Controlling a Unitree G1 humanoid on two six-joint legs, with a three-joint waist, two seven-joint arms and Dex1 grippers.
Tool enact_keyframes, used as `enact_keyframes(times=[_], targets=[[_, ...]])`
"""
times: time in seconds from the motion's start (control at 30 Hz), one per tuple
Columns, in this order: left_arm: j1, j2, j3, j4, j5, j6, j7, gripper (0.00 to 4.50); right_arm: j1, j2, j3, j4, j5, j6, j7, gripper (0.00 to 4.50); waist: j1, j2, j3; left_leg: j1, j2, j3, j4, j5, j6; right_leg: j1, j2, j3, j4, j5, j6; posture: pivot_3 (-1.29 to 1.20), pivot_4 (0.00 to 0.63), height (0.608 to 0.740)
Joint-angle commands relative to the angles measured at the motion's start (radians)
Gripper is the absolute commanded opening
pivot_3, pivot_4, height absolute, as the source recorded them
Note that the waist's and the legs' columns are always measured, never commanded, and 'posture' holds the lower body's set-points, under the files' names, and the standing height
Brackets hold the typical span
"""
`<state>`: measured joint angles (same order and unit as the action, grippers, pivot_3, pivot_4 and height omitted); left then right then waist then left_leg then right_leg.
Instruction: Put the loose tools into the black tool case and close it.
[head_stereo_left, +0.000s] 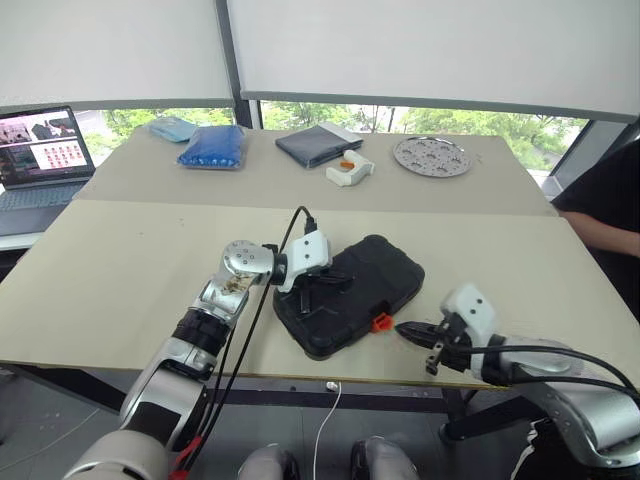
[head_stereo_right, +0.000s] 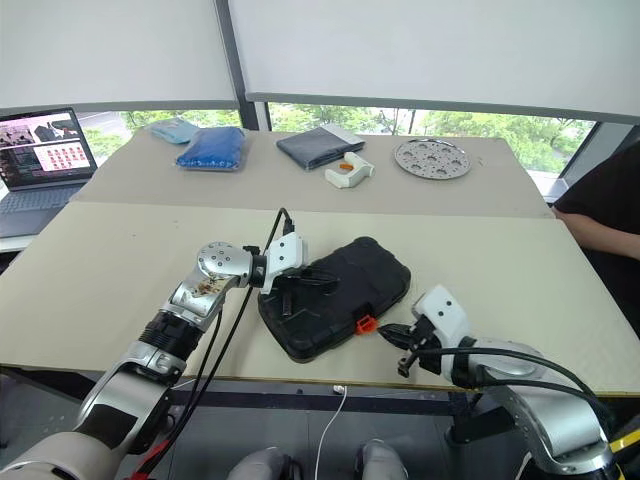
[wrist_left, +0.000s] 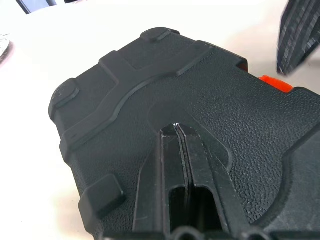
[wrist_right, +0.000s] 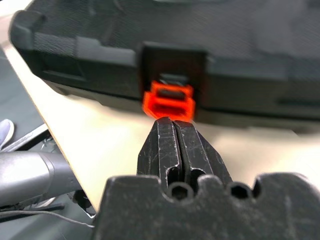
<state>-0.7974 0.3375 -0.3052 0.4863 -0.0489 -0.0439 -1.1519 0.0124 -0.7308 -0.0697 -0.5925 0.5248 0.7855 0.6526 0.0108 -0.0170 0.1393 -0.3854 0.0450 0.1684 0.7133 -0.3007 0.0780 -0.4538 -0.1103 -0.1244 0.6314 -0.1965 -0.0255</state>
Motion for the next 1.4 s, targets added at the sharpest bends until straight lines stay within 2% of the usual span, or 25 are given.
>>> enact_keyframes(times=[0.03, 0.3, 0.43, 0.57, 0.77, 0.9, 1.07, 1.27, 1.4], targets=[[0.040, 0.006, -0.045, 0.057, 0.058, 0.002, 0.001, 0.01, 0.027, -0.007, -0.002, -0.040, 0.000, -0.006, 0.004, 0.00, 0.000, 0.000, 0.000, 0.000, 0.000, 0.000, 0.000, 0.000, 0.000, 0.000, 0.000, 0.000, 0.000, 0.000, 0.000, 0.00, 0.150, 0.718], [0.033, -0.001, -0.059, 0.056, 0.066, -0.022, -0.009, 0.01, -0.030, 0.071, 0.127, 0.032, -0.076, -0.022, -0.056, 0.00, 0.000, 0.000, 0.000, 0.000, 0.000, 0.000, 0.000, 0.000, 0.000, 0.000, 0.000, 0.000, 0.000, 0.000, 0.000, 0.00, 0.150, 0.718], [0.041, 0.025, -0.102, 0.064, 0.121, -0.121, -0.020, 0.01, -0.085, 0.115, 0.169, 0.108, -0.140, -0.059, -0.087, 0.00, 0.000, 0.000, -0.001, -0.001, 0.000, 0.000, 0.000, 0.000, 0.000, 0.000, 0.000, 0.000, -0.001, 0.000, 0.000, 0.00, 0.150, 0.718], [0.052, 0.053, -0.138, 0.082, 0.167, -0.210, -0.022, 0.01, -0.114, 0.132, 0.158, 0.103, -0.144, -0.071, -0.083, 0.00, -0.001, 0.001, -0.003, 0.000, 0.000, 0.000, 0.000, 0.000, 0.000, 0.000, 0.000, 0.000, -0.001, 0.000, 0.000, 0.00, 0.150, 0.718], [0.059, 0.077, -0.169, 0.119, 0.220, -0.304, -0.010, 0.01, -0.129, 0.148, 0.055, -0.026, -0.026, -0.052, -0.052, 0.00, -0.015, 0.005, -0.007, 0.002, 0.002, 0.000, -0.001, 0.001, -0.002, 0.001, -0.002, 0.000, 0.000, 0.000, 0.000, 0.00, 0.150, 0.718], [0.057, 0.074, -0.173, 0.140, 0.235, -0.331, -0.006, 0.01, -0.129, 0.169, 0.029, -0.056, 0.040, -0.015, -0.055, 0.00, -0.023, 0.007, -0.008, 0.012, 0.004, -0.001, -0.002, -0.001, -0.008, 0.010, -0.001, 0.000, -0.002, 0.001, 0.001, 0.00, 0.150, 0.718], [0.041, 0.064, -0.166, 0.163, 0.227, -0.325, -0.002, 0.01, -0.121, 0.152, 0.061, -0.026, -0.014, -0.024, -0.078, 0.00, -0.021, 0.012, -0.015, 0.020, 0.003, -0.003, -0.013, -0.003, -0.012, 0.016, -0.002, -0.001, -0.008, -0.001, -0.002, 0.00, 0.150, 0.718], [0.033, 0.071, -0.158, 0.172, 0.222, -0.325, -0.009, 0.01, -0.051, 0.076, -0.002, -0.043, 0.016, -0.018, -0.028, 0.00, -0.017, 0.013, -0.016, 0.019, 0.002, -0.003, -0.014, -0.002, -0.012, 0.015, -0.002, -0.001, -0.008, 0.000, 0.000, 0.00, 0.150, 0.718], [0.028, 0.065, -0.153, 0.172, 0.214, -0.314, -0.012, 0.01, -0.024, 0.054, 0.071, -0.004, -0.045, -0.053, -0.027, 0.00, -0.021, 0.013, -0.016, 0.019, 0.002, -0.003, -0.015, -0.003, -0.012, 0.016, -0.002, -0.001, -0.009, 0.000, 0.000, 0.00, 0.150, 0.718]])
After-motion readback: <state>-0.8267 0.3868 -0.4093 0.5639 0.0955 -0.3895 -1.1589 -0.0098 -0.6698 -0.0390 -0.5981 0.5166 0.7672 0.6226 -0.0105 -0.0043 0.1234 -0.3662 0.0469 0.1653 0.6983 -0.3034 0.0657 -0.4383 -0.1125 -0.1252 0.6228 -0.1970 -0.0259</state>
